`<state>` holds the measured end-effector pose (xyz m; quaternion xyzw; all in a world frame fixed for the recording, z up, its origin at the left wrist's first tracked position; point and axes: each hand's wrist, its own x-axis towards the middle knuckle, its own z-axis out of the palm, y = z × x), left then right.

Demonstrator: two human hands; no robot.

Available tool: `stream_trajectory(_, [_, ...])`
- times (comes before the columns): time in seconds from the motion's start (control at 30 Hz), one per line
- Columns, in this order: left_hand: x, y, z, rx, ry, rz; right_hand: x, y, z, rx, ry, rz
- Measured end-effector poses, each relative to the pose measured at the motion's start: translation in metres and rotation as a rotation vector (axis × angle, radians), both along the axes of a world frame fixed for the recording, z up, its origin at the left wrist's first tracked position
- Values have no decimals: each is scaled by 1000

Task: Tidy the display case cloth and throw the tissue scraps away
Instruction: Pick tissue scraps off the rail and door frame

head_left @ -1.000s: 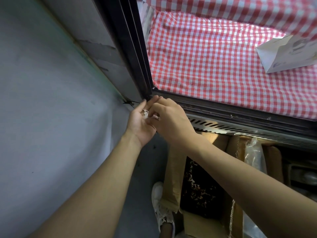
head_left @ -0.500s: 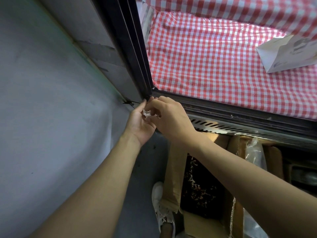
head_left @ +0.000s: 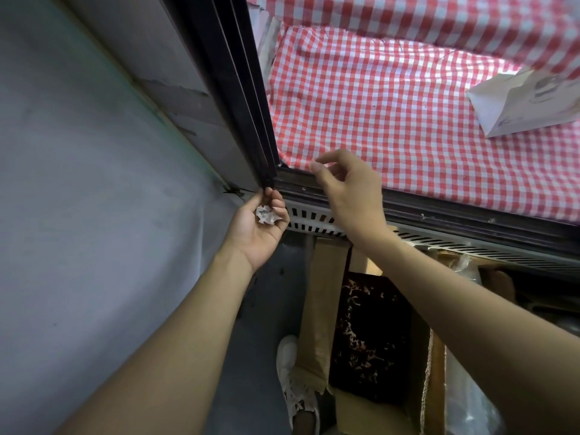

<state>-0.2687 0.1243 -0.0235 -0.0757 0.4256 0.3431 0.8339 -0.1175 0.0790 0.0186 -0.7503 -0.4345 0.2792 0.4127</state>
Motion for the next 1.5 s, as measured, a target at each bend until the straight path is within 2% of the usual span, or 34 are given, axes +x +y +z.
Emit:
stream_trajectory(0.1, [-3,0,-1,10,-11,-11,25,2,-15,-120,-173,71])
stream_trajectory(0.23, [-6,0,-3,36,2,-44,45,-2,-33,-209,-350,272])
stream_trajectory(0.57, [-11,-6,-8,34,54,-80,37,14,-32,-65,-647,583])
stream_trajectory(0.77, [-12,-7,-9,27,81,-74,26,35,-28,-98,-725,774])
stream_trajectory(1.2, [-21,-9,-12,32,53,-80,21,27,-42,-133,-708,660])
stream_trajectory(1.5, [-12,-18,1,55,38,-103,42,-4,-30,-172,-283,150])
